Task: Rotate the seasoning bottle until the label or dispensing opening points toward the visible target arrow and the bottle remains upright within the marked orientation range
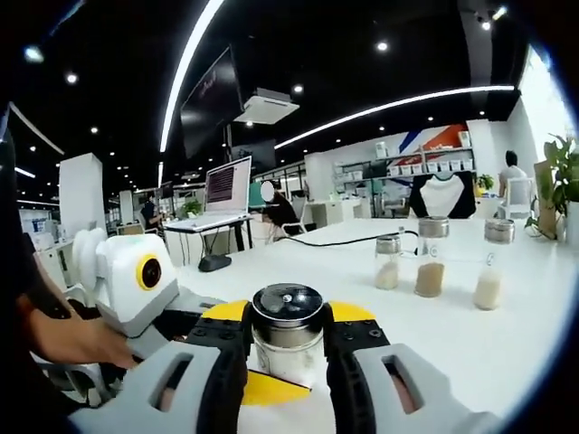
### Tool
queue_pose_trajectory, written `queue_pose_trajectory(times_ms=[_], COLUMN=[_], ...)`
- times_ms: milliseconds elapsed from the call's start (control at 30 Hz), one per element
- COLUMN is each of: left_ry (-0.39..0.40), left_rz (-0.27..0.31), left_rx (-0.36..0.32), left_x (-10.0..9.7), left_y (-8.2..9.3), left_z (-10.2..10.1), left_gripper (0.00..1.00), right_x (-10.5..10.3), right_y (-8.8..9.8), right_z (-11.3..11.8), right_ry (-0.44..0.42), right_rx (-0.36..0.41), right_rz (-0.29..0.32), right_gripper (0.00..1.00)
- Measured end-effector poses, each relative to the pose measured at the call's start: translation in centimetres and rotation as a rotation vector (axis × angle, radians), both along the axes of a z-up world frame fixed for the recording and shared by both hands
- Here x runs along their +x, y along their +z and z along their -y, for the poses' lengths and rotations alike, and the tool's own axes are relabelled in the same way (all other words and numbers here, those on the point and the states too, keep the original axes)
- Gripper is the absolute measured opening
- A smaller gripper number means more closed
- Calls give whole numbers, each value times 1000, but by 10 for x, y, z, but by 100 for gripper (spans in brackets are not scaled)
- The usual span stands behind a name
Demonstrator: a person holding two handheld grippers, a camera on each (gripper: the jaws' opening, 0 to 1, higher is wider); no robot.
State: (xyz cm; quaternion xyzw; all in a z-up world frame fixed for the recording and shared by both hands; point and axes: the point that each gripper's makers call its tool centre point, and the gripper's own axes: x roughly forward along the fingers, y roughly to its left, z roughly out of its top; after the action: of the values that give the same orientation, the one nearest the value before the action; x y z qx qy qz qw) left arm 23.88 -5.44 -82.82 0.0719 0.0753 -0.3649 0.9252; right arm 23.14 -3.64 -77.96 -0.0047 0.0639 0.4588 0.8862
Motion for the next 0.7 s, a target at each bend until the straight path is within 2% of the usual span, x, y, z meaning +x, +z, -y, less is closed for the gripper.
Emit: queue_pose_trajectory(times_ms=[100,167,267,400,467,533,700], left_ry=[6,20,35,53,81,104,114], left_rz=[7,12,31,35,28,37,26], left_rx=[-46,-39,15,12,1,-8,-47], left_x=[-2,-1,-1,-1,0,2,0], left_y=[4,3,-1,-2,-2,0,-1], left_z=[-2,-3,-6,-9,-11,-14,-22], left_gripper=[34,34,34,34,34,35,35], right_x=[-1,0,1,1,-1,1,3], right_y=[3,2,-6,-6,-5,-4,-6], right_z=[-2,-4,-6,-10,-15,-19,-23], right_ry=[15,29,42,51,59,71,107], right_rx=[8,18,-3,-9,-26,-66,-42], right_rz=[17,16,-4,-8,4,52,11], right_gripper=[30,30,31,31,30,29,29])
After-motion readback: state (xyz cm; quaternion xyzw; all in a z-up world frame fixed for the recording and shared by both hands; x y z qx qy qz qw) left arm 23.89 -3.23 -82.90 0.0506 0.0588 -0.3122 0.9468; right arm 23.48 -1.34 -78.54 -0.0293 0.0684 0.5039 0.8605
